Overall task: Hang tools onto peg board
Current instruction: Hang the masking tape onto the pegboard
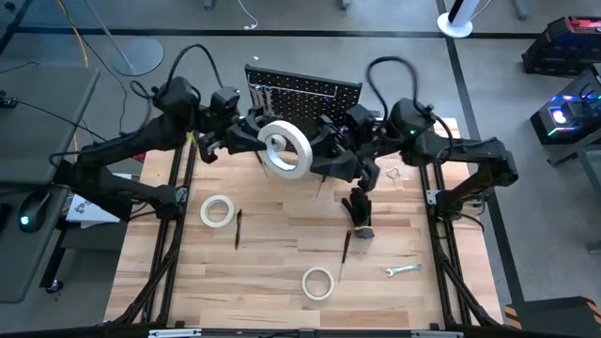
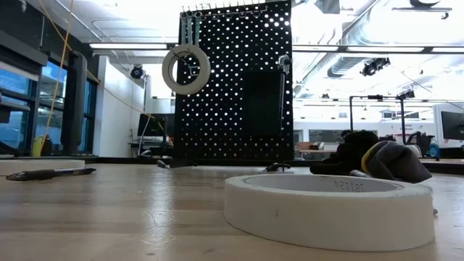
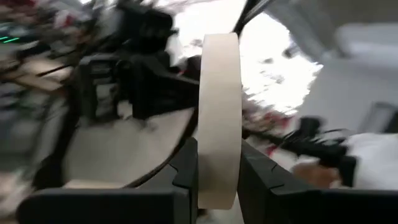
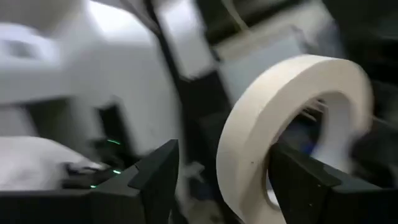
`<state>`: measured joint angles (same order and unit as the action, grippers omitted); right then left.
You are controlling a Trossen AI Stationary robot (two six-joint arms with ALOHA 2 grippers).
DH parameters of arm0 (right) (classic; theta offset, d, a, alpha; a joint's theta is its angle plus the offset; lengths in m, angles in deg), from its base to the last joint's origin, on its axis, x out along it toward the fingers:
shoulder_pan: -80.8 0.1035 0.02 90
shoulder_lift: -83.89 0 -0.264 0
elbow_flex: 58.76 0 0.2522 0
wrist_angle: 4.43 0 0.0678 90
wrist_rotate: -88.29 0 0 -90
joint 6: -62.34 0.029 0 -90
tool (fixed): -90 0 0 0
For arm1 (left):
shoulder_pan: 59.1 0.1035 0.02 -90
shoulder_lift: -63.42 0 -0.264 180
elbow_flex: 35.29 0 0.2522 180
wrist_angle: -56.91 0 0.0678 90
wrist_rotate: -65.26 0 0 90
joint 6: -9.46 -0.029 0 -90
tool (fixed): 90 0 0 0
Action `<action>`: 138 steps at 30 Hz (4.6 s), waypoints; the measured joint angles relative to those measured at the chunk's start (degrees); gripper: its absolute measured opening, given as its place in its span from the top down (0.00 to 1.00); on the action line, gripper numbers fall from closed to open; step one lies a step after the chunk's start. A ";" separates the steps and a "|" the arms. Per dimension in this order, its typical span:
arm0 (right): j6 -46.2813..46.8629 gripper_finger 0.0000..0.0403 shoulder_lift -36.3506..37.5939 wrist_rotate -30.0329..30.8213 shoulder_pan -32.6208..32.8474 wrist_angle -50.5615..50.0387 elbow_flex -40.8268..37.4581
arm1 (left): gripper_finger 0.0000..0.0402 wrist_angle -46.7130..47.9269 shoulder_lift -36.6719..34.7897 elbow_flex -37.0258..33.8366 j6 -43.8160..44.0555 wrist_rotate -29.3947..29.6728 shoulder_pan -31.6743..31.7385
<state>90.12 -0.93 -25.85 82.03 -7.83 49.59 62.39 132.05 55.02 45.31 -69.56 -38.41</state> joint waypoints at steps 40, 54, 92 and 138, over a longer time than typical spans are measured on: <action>-3.62 0.45 9.77 36.09 4.53 -30.70 0.34 | 0.85 8.91 -10.62 -40.39 -32.32 -10.14 32.61; -1.76 0.45 9.82 36.66 6.03 -30.63 0.26 | 0.71 3.12 -8.43 -40.48 -43.40 4.94 32.67; -7.27 0.45 9.91 37.53 7.98 -34.07 0.26 | 0.51 45.84 -18.82 -40.50 -1.79 22.49 7.62; -8.78 0.45 10.20 38.60 7.00 -47.46 0.26 | 0.86 54.72 12.99 -37.91 35.45 49.25 -32.76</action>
<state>81.34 9.27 12.75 89.02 -55.29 49.85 117.11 145.04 17.11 80.76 -20.32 -71.17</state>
